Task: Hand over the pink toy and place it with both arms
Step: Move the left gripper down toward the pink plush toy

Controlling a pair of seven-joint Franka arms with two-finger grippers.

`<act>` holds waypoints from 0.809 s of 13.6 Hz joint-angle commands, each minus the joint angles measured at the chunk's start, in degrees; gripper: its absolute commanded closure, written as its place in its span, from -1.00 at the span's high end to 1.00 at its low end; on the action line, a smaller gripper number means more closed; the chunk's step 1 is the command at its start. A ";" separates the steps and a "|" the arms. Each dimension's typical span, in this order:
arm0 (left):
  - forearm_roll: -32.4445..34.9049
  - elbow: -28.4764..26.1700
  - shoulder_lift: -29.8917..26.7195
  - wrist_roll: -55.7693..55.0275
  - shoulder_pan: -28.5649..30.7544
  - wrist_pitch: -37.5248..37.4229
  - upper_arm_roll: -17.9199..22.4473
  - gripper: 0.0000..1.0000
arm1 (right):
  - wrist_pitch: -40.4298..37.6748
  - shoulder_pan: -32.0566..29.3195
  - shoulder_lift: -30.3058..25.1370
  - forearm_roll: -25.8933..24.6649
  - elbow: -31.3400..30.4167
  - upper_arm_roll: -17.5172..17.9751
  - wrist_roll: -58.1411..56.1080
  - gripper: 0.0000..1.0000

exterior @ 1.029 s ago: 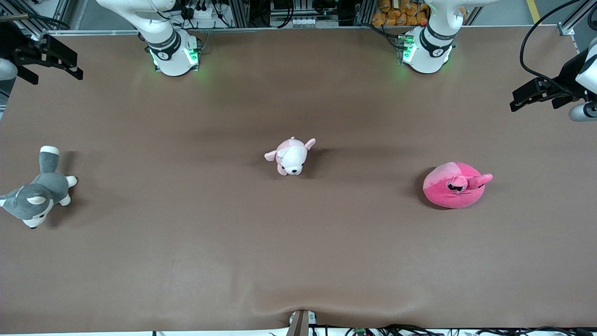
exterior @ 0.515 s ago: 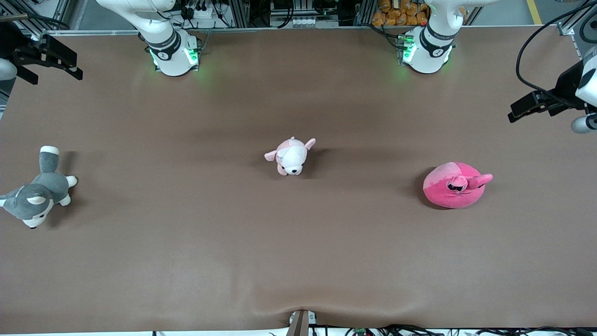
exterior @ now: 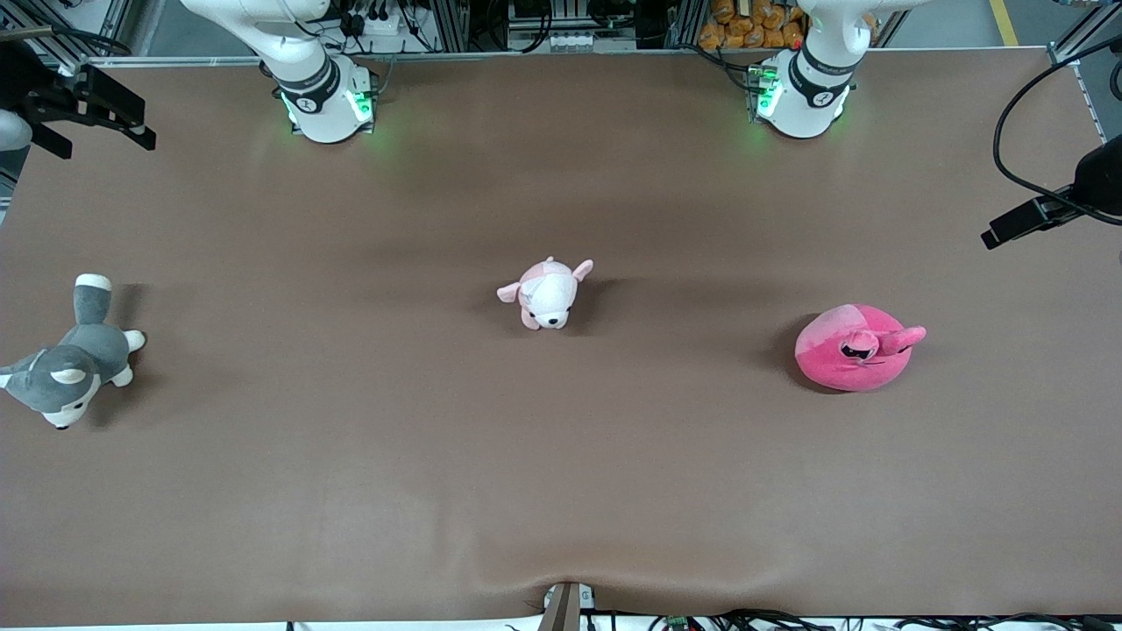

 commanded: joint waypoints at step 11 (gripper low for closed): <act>0.06 4.83 6.87 -15.19 3.57 0.72 -0.15 1.00 | -0.21 -1.40 0.77 0.92 0.91 0.41 0.34 1.00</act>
